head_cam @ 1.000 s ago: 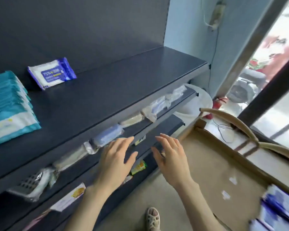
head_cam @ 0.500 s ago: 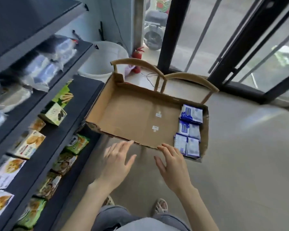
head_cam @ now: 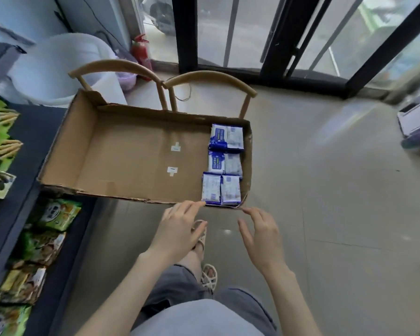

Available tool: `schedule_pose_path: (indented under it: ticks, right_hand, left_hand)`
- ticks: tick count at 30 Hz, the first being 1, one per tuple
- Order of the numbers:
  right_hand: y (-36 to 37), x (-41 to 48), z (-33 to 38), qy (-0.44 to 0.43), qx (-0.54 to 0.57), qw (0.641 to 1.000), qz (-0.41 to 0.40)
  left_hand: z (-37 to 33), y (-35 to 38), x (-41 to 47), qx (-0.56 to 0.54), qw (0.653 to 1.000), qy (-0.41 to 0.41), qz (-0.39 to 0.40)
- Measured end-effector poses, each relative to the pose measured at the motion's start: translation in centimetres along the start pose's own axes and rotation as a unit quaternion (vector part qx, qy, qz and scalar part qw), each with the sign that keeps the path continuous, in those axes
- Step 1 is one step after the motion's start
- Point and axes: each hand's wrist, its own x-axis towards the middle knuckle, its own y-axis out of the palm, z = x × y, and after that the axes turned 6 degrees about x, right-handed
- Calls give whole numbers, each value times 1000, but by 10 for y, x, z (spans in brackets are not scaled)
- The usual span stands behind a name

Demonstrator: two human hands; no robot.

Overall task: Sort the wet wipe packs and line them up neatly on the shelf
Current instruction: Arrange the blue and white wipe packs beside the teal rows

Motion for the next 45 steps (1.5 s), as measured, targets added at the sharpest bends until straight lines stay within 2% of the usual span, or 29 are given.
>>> schedule_pose_path:
  ticks: [7,14,19,25,32,39,42,45]
  right_hand:
    - [9,85,-41,58,3,997,45]
    - [35,181,-73,108,12,986,126]
    - [78,228,-101,143,16,971,193]
    - [147,257,-155,210,30,944,254]
    - [207,267,-210,271,12,927,260]
    - [228,267,-224,286,12,931,228]
    - [232,268,-224,325,49,919,219]
    - [229,272,-221,375,126,900,183]
  left_hand:
    - [4,25,106,-28,998,-26,56]
    - [30,61,209,-83,984,-111,113]
    - [53,109,258,-131,962,-199,134]
    - [86,196,283,-165,919,-316,169]
    - [109,277,283,-173,861,-453,154]
    - [113,302,276,-177,853,-485,78]
    - [112,300,276,-179,853,-488,46]
    - [108,292,277,-213,841,-495,48]
